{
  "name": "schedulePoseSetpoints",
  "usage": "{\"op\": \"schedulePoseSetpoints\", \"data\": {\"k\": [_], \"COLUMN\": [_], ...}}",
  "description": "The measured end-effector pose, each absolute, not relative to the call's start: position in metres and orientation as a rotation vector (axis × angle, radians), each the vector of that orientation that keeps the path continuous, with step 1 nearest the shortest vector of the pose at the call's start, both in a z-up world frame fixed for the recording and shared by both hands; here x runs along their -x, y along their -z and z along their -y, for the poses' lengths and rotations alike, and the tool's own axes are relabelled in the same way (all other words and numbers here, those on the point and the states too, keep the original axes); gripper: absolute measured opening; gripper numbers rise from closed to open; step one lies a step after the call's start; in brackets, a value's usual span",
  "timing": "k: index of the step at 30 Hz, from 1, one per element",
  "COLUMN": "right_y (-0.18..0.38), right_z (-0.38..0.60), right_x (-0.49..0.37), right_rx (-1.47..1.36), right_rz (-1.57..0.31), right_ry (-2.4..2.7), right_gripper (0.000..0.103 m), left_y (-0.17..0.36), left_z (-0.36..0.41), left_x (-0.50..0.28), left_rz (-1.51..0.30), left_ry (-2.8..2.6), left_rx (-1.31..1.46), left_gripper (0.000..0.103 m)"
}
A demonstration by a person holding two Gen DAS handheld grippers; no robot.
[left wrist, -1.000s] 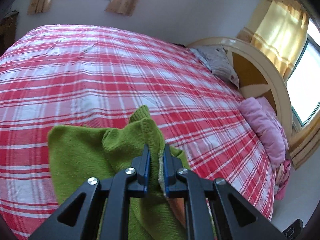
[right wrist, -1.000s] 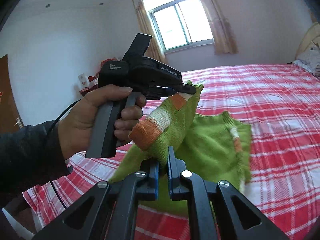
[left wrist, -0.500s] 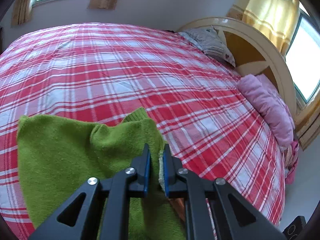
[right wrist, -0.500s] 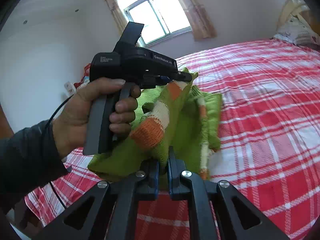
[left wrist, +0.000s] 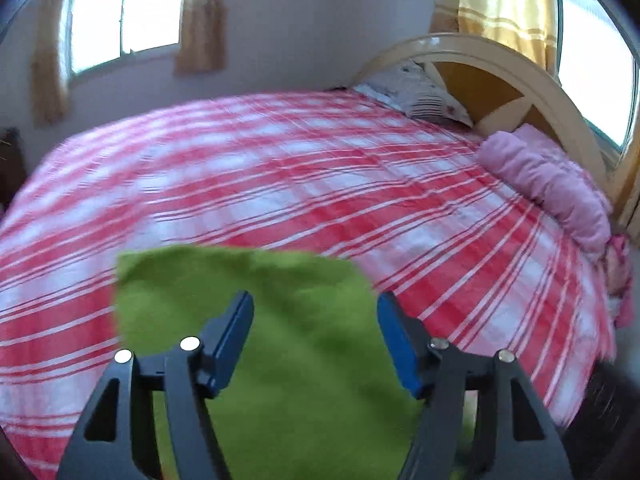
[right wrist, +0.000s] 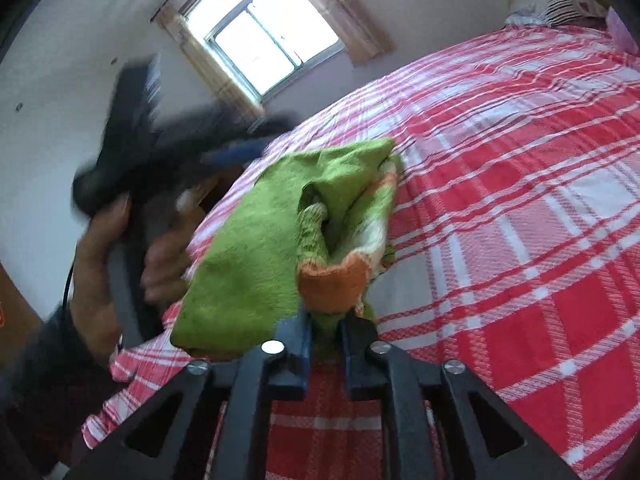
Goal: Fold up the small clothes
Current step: 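Open both tools and withdraw them from the folded sweater bundle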
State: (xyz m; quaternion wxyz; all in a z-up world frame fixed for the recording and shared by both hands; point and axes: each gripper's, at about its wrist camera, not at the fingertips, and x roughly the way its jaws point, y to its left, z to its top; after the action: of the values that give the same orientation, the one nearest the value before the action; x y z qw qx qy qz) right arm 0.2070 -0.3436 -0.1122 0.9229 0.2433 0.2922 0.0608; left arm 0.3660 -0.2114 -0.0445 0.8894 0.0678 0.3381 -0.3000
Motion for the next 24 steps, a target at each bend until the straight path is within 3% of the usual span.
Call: {"op": "schedulePoseSetpoints", "data": {"k": [1,2,8,12,15,17,20,24], "right_y": [0.112,0.109,0.074,0.051,0.054,0.072,0.114,0.11], "right_z": [0.346,0.351,0.335,0.288,0.267,0.282,0.307,0.295], "right_x": [-0.203,-0.196,-0.178,-0.216,-0.26,-0.286,-0.3,-0.286], "right_rx": [-0.501,-0.513,-0.366,-0.218,-0.126,-0.208,-0.406,-0.315], "right_rz": [-0.586,-0.552,-0.408,-0.481,-0.604,-0.719,-0.856,-0.824], "right_ry": [-0.094,-0.046,0.093,-0.108,-0.145,-0.126,-0.155,-0.142], "right_gripper": [0.043,0.055,0.055,0.052,0.041,0.033,0.032,0.032], "left_y": [0.05,0.056,0.101,0.103,0.105,0.107,0.11,0.113], "left_z": [0.196,0.185,0.124,0.116,0.119,0.118,0.108,0.095], "left_x": [-0.36,-0.356,-0.333,-0.334,-0.332,-0.325,-0.325,-0.328], "left_rz": [-0.696,-0.692,-0.712,-0.725,-0.695,-0.666,-0.679,-0.704], "left_ry": [0.577,0.552,0.458,0.453,0.446,0.439,0.456,0.458], "left_rx": [-0.171,-0.19,-0.212,-0.129,-0.137,-0.151,-0.114,-0.06], "left_gripper": [0.067,0.067,0.073,0.075,0.076,0.08,0.082,0.093]}}
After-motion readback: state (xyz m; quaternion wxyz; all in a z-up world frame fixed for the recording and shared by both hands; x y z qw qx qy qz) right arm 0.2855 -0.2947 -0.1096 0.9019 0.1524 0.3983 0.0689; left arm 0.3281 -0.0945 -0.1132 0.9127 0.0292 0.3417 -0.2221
